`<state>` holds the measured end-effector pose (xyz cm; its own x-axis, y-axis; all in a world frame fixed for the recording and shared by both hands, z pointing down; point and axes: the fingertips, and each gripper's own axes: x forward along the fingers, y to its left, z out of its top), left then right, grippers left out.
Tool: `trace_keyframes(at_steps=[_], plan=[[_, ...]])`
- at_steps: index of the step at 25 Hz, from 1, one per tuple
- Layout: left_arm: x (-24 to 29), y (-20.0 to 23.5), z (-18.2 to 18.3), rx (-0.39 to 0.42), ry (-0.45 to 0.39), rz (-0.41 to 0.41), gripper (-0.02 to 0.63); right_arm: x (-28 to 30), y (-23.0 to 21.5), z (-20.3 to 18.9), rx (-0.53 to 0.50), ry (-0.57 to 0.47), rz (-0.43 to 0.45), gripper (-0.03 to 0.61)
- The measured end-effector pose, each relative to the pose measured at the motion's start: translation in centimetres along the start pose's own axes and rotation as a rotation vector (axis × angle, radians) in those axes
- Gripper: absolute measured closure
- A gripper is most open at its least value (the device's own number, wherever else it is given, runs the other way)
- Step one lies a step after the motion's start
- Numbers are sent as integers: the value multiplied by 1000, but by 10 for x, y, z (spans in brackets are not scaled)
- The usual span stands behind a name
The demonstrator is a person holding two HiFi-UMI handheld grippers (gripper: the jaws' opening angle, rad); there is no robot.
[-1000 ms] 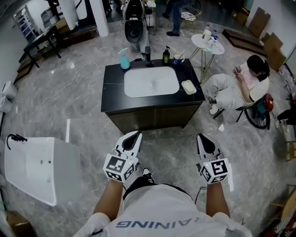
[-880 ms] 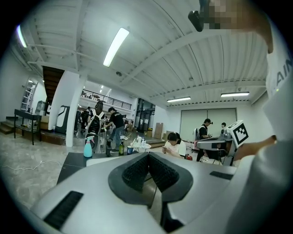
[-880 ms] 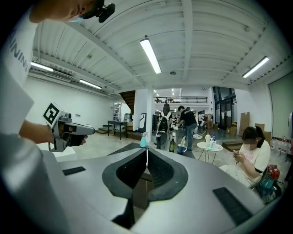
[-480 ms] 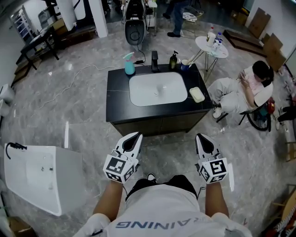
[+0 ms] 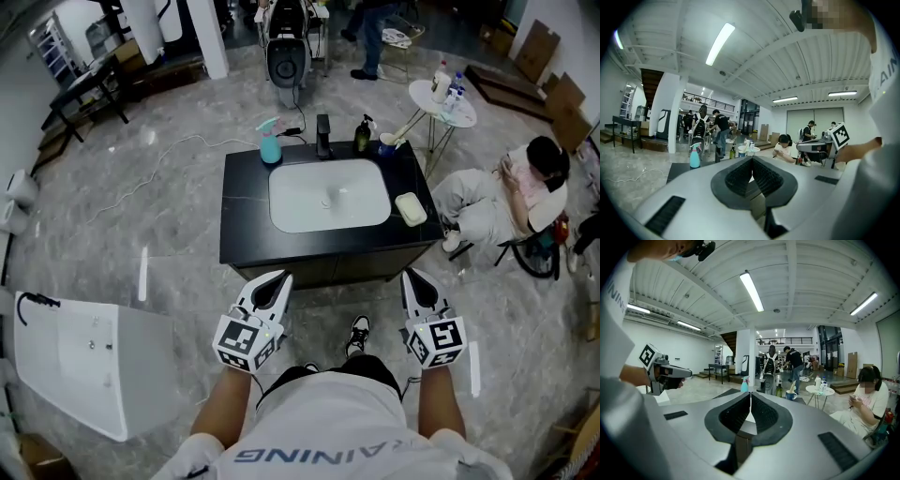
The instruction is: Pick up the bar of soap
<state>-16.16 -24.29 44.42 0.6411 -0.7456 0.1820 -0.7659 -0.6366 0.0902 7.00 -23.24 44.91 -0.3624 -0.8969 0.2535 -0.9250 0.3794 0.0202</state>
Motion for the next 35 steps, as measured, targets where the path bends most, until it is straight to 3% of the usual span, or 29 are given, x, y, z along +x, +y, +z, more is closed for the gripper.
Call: trace_keyframes(at_steps=[7,20,26,35], plan=[[56,17,15,4,0,36,606,46,-48,9,6,-10,30,558],[199,3,28,-26,38,46,606,102,-184,1,39,22,52,558],[248,0,19,-43,60,63,606,137,-223,-36,16,159,104,551],[272,9,-8,-76,136,69,606,192,-252,-101,-117,436,125,434]])
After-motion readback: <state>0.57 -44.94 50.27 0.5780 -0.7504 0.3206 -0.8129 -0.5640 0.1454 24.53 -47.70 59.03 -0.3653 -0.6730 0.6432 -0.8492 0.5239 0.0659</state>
